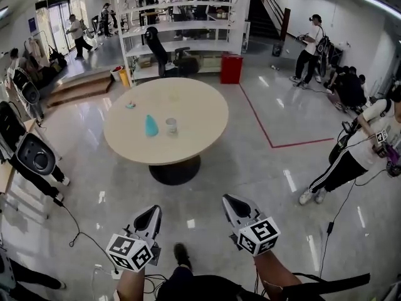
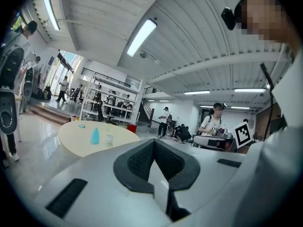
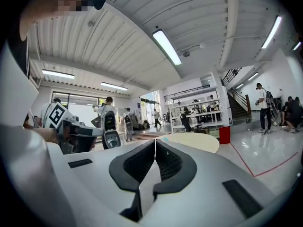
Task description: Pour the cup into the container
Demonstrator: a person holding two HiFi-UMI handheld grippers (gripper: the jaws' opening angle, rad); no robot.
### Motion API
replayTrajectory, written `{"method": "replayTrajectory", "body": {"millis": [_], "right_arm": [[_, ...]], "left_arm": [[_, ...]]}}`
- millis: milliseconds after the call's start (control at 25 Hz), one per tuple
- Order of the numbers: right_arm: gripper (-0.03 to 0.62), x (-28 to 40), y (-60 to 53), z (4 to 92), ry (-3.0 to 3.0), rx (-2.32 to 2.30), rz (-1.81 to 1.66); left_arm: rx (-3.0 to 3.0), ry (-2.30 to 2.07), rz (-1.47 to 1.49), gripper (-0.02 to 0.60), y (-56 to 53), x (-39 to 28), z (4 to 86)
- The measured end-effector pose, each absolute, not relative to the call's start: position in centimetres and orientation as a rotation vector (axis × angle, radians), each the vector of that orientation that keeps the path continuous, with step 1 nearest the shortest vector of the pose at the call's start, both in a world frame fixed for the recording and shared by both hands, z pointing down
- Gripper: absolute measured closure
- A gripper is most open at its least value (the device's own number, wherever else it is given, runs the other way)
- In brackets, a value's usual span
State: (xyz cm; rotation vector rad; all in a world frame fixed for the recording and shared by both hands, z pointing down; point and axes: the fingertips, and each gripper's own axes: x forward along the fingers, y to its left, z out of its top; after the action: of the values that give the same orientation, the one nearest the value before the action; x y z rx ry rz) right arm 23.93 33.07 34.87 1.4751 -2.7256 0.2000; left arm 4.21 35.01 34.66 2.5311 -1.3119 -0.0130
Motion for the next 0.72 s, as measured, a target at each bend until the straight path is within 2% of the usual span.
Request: {"method": "replayTrajectory", "body": {"millis": [480, 720], "right_arm": [[0.589, 16.6, 14.5, 33.3, -2.677, 1.599, 0.17], [0.588, 14.2, 6.5, 33.1, -2.679, 1.571, 0.165]], "left_arm": [[2.585, -1.254, -0.017, 0.588, 15.8, -4.1, 34.3], [2.572, -1.233, -0.023, 0.588, 8.3, -5.2, 35.2]]}}
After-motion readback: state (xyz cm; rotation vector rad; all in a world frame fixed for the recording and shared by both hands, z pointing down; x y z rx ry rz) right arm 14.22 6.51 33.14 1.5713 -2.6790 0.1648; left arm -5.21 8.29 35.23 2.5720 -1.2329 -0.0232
